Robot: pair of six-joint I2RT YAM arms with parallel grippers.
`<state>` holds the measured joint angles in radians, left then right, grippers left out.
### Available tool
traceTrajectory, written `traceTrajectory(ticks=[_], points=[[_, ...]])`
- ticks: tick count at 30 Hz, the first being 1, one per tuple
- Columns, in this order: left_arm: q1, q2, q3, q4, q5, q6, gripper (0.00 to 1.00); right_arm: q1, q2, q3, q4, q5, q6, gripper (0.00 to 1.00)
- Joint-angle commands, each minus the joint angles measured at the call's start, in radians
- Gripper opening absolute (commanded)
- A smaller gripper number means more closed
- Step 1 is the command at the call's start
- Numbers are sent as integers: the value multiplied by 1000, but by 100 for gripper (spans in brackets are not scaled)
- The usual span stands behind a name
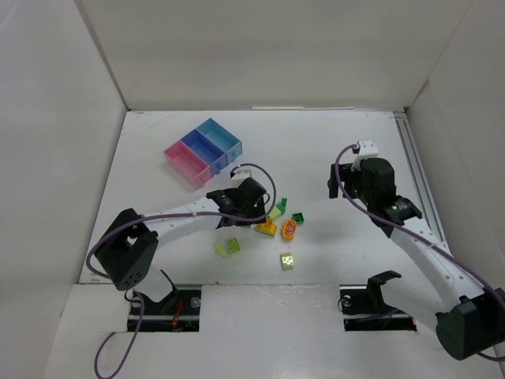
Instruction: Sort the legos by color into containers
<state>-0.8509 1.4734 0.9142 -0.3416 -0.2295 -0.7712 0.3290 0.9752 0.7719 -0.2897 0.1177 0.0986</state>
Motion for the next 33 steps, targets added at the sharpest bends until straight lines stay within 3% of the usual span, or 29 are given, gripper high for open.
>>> traceTrajectory(ticks=[1, 17, 21, 26, 30, 33], points=[[-5, 47, 45, -60, -97, -28, 72, 12, -13, 49, -23, 65, 35, 94], [-5, 166, 54, -25, -131, -65, 54, 12, 5, 49, -23, 86, 73, 93], [-5, 177, 54, -13, -106, -76, 43, 12, 5, 49, -23, 97, 73, 93], [-5, 171, 54, -22, -122, -105, 19, 12, 5, 30, -23, 106, 73, 93], [4, 130, 106, -85, -211, -131, 17, 12, -4, 21, -14, 96, 73, 93], [94, 96, 181, -164, -286, -131, 17, 12, -13, 12, 10, 70, 64, 93]])
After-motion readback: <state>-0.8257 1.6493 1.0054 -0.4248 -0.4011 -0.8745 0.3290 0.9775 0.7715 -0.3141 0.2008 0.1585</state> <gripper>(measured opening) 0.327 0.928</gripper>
